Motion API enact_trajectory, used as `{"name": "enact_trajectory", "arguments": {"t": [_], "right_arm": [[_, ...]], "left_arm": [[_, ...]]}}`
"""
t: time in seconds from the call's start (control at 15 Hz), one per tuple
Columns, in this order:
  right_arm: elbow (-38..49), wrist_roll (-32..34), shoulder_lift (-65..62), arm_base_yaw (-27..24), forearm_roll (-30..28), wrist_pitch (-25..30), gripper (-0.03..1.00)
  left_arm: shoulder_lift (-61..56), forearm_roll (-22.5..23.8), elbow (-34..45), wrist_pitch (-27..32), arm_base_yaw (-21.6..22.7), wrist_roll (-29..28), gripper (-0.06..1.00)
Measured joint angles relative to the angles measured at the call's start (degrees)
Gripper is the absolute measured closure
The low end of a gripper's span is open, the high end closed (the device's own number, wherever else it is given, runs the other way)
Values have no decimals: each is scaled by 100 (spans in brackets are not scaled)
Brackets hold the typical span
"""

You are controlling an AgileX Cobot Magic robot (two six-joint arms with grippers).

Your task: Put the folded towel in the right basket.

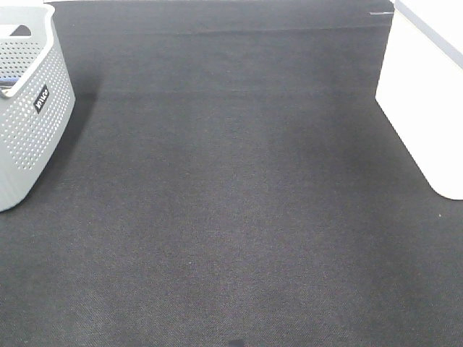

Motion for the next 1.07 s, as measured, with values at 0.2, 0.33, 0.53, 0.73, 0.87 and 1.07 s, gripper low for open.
{"name": "enact_trajectory", "arguments": {"t": [0.2,0.33,0.53,0.73,0.87,1.07], "right_arm": [[0,212,-115,0,120,0,18],[0,246,-355,74,504,0,17],[0,246,-854,596,596,0,17],[218,246,-1306,1175,435,-6,17],[751,264,-1748,1415,338,-6,17],[2108,275,-2630,1484,298,-11,17]], "left_arm": [[0,0,0,0,0,0,-3],[0,0,0,0,0,0,-3],[0,0,0,0,0,0,-3],[0,0,0,0,0,0,-3],[0,0,0,0,0,0,-3],[0,0,0,0,0,0,-3]]}}
